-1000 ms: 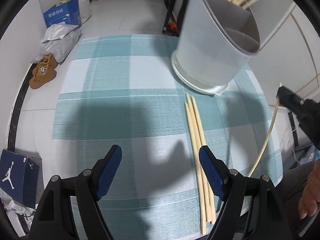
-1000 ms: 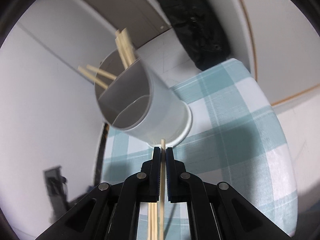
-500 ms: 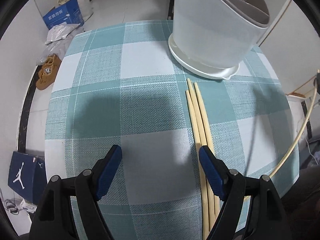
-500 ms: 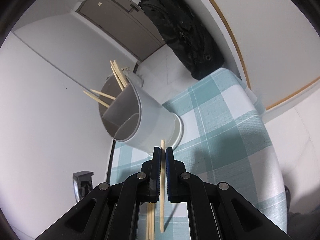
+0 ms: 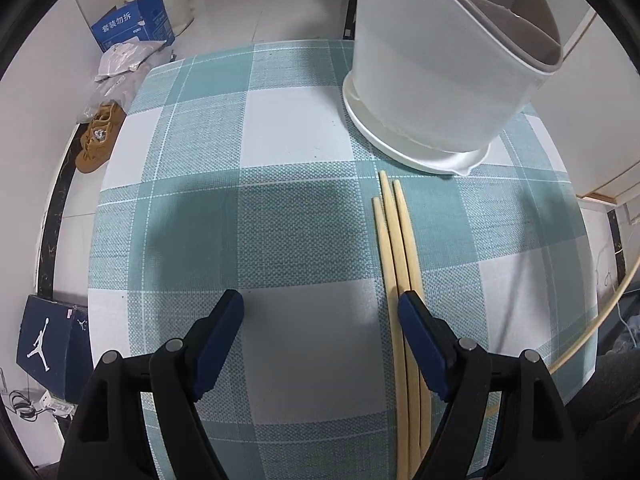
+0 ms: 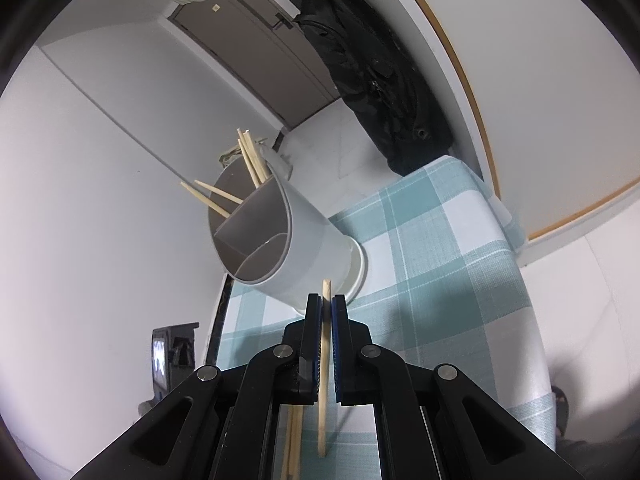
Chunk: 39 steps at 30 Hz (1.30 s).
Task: Organize utensils
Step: 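Grasp a chopstick with the left tool while the right tool holds its chopstick, then lift both held chopsticks upright and carry them above the white holder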
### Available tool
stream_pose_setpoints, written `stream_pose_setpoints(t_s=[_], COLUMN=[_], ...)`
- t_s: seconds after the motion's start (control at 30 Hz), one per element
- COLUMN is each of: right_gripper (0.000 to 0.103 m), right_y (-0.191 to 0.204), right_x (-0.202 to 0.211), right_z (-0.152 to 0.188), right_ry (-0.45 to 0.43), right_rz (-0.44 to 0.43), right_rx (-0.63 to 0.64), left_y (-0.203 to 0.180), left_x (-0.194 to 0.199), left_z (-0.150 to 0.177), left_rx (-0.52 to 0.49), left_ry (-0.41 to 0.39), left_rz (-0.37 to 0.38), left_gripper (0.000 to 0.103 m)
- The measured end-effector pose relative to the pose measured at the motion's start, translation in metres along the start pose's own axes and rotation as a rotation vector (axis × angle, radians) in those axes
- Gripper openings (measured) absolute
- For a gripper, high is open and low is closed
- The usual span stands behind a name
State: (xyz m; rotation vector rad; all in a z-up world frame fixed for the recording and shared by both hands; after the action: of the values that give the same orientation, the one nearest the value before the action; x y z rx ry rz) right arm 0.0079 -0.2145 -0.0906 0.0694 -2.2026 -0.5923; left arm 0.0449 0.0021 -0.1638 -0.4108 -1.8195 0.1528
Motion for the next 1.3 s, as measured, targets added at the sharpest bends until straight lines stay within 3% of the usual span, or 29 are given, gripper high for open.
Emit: stream_pose_setpoints(t_s=[0.13,0.47,0.53,0.6,0.63,0.7,0.83,0.93,1.07,1.3], right_gripper=[0.004,0.004,0.004,0.004,0.004,0.004,0.004,0.004,0.004,0.004], right_y=[-0.002,0.001,0.002,0.001,0.001,-0.001,-0.004,-0.004,-0.001,0.010], right_x=[0.000,-0.002,-0.003,-0.005,-0.006,-0.009,-0.011,-0.012,-0.014,-0.012], right_z=[0.000,0.000,0.001,0.000,0.000,-0.001,-0.002,-0.002,-0.002,-0.001], right_ry=[0.008,0.015,0.018,0.020,0.022,0.028,0.035,0.035,0.043,0.026], right_rz=[-0.001,0.000,0.006,0.013,0.014,0.015,0.016,0.016,0.017,0.023], right_rx=[-0.007,0.005,0.011,0.015,0.015,0.013,0.005,0.010,0.015,0.050], left_y=[-0.003,0.000,-0.002,-0.004,-0.005,-0.011,-0.024,-0.026,-0.021,-0.031], left_x=[-0.003,-0.006,-0.006,-0.005,-0.005,-0.005,-0.008,-0.008,-0.003,0.035], left_z=[0.000,-0.013,-0.015,-0.018,-0.020,-0.019,-0.018,-0.018,-0.021,-0.027], left_rx=[-0.018,-0.001,-0.005,-0.015,-0.019,-0.030,-0.076,-0.106,-0.071,-0.056], left_ry=[0.006,-0.020,-0.026,-0.030,-0.030,-0.027,-0.011,-0.019,-0.043,-0.227], left_rz=[-0.043,-0.049,-0.049,-0.045,-0.042,-0.036,-0.041,-0.063,-0.014,0.064], left_gripper=[0.076,0.073,0.066,0.048,0.044,0.023,0.003,0.002,0.002,0.001])
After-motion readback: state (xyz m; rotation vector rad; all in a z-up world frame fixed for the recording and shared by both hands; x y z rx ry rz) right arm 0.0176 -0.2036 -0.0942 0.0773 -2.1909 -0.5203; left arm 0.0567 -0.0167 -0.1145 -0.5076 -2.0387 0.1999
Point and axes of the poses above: each gripper's, at about its wrist camera, not at the fingertips, and x roughly against the way its jaws point, y to its left, z to its underside, the point moved 5 cm from there along -x, roughly the way its jaws point, and after that the axes turned 15 degrees about z, right-handed, at the moved point
